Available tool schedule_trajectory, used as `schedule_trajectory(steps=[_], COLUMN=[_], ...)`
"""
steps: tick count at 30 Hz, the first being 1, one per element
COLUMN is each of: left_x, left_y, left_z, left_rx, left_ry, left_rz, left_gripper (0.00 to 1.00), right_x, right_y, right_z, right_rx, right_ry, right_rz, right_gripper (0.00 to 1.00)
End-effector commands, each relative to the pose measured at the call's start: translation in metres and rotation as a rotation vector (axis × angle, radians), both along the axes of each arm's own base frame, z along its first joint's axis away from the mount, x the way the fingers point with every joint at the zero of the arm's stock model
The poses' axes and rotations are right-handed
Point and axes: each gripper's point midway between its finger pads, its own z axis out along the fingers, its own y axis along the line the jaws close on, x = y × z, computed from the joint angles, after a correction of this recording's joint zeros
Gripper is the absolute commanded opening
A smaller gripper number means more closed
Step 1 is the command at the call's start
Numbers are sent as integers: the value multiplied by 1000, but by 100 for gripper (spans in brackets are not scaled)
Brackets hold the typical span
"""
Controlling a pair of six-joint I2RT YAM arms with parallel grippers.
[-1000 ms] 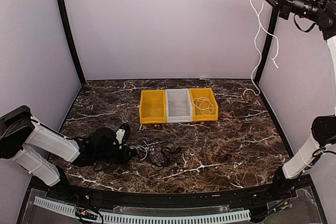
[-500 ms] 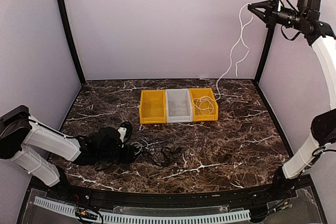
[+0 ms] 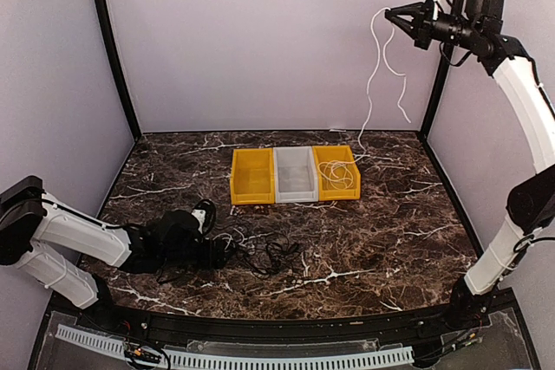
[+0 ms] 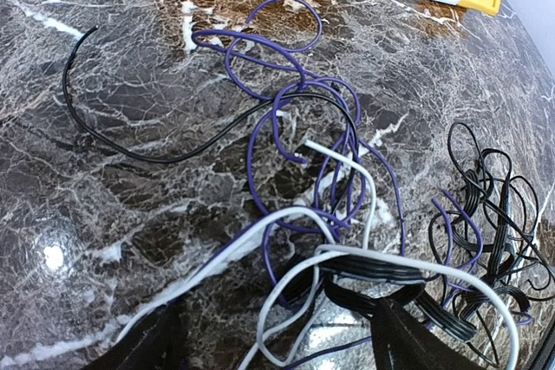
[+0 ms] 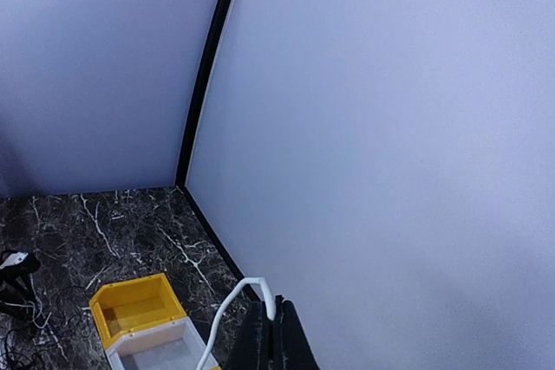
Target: Untangle the cables
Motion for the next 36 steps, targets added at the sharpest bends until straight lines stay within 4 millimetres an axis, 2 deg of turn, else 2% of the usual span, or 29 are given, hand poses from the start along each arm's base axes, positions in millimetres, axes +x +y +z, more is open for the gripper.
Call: schedule_trajectory(steps=[1,6,9,13,14,16,22,28,33,36], left_x=[-3,-2,-1,0,0,0,3,5,5,5], left_y=[8,8,9,10,11,11,6,6,1,1], left_z=[-5,-1,3,6,6,5,11,14,13,15], left_rx=[40,51,54,53,52,59,45,66,89,86], left_ry=[35,30,24,21,24,33,26,33,58,53], left_rz=[30,33,37,44,56,63,51,65,43,38], left_gripper=[78,77,77,80,91,98,99,99,99,94], right_x=[26,47,46,33,30,23,5,-3,1,0], right_y=[8,10,12,10,9,9,11,8,8,9], right_z=[-23,-58,-62,-41,-34,-21,9,38,41,41], right_rx=[-7,-22,-23,-13,-10,-1,31,42,46,47], right_ry=[11,84,94,39,25,8,-32,-101,-112,-112], right_rz=[-38,-52,-42,-44,-45,-39,-4,-22,-30,-26], right_gripper=[0,0,0,0,0,0,0,0,0,0])
